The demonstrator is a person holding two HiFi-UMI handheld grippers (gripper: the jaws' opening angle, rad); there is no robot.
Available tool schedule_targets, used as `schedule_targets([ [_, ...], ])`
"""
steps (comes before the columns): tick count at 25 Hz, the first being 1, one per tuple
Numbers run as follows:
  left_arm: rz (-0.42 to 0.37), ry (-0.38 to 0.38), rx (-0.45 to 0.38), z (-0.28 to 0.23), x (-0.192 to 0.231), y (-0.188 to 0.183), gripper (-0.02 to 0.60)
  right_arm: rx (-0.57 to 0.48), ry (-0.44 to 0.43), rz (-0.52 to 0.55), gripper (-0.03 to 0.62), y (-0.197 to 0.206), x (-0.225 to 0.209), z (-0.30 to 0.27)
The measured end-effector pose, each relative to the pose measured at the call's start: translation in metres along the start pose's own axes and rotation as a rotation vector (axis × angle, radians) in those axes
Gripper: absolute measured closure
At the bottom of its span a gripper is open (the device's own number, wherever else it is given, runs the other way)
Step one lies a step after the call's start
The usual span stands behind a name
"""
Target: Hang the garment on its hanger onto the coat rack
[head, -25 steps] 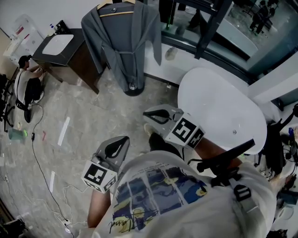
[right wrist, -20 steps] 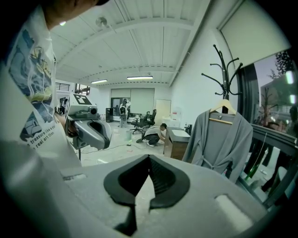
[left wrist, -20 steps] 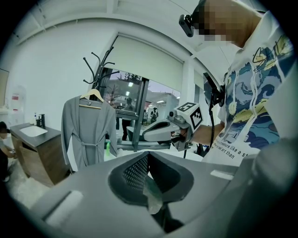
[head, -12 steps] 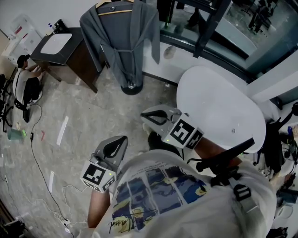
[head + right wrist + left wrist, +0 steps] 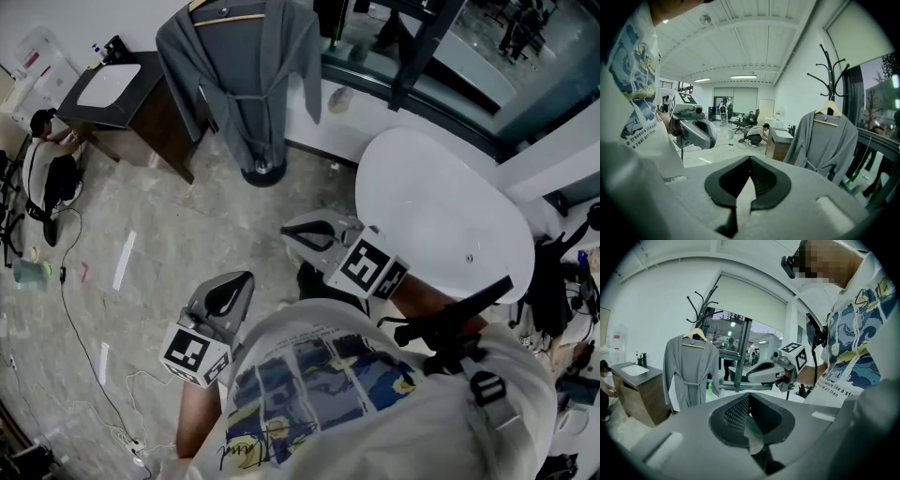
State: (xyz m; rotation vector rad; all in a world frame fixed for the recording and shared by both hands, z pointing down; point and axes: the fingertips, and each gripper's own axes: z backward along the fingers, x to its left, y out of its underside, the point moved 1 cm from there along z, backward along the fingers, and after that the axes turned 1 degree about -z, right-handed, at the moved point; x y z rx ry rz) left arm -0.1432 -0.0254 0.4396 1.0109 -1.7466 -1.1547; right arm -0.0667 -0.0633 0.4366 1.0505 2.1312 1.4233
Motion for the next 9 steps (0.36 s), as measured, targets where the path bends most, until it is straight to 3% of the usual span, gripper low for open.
schedule_targets([
  [9,0.011,0.015,0.015,-0.016,0.015,-0.005,0.578,0.021,-0.003,-0.014,0.592,0.006,-0.018,-0.008],
])
